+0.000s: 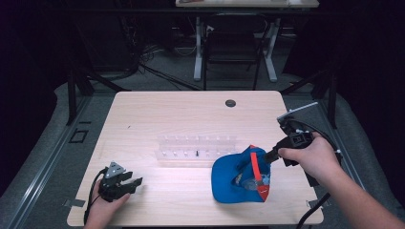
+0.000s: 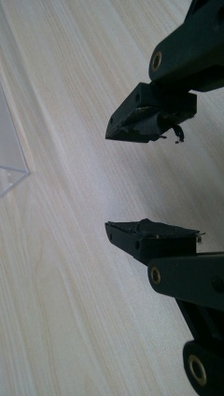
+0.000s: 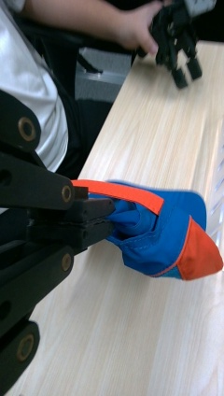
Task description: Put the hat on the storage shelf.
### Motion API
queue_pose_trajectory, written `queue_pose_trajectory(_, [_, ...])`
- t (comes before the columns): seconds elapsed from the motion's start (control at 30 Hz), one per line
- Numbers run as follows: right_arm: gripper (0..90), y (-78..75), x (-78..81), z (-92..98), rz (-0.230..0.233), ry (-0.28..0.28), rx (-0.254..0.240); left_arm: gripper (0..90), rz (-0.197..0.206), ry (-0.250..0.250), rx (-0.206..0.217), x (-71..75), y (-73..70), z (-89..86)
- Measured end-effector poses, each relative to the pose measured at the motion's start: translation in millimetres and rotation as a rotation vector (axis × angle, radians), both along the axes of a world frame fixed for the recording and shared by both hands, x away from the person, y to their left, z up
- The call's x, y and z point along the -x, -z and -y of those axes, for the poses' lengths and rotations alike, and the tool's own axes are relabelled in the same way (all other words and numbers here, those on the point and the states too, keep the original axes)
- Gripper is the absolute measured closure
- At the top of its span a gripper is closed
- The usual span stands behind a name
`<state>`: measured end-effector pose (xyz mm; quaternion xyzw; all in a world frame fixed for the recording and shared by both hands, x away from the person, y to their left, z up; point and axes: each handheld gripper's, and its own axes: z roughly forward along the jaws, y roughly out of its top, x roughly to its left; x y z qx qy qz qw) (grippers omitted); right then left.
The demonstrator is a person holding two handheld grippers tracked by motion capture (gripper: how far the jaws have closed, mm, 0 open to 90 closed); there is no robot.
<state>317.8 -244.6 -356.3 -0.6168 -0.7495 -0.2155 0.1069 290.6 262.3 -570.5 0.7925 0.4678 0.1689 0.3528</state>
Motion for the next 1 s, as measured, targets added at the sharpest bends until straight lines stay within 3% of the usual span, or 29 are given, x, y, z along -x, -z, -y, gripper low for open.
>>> queue_pose_trajectory(0.6, [90.0,-45.2,1.7,-4.2,0.014,-0.014,-0.128,48.6,0.005,-0.003,0.002,0.2,0.7,1.4])
queue_pose_trajectory(0.8, [90.0,-50.6,1.2,-2.3,0.012,0.002,-0.165,48.6,0.004,-0.003,0.004,0.2,0.8,1.6])
queue_pose_trajectory(1.0, [90.0,-56.7,-0.6,1.4,0.037,-0.002,-0.249,48.6,0.006,0.003,0.0,-0.1,0.8,1.6])
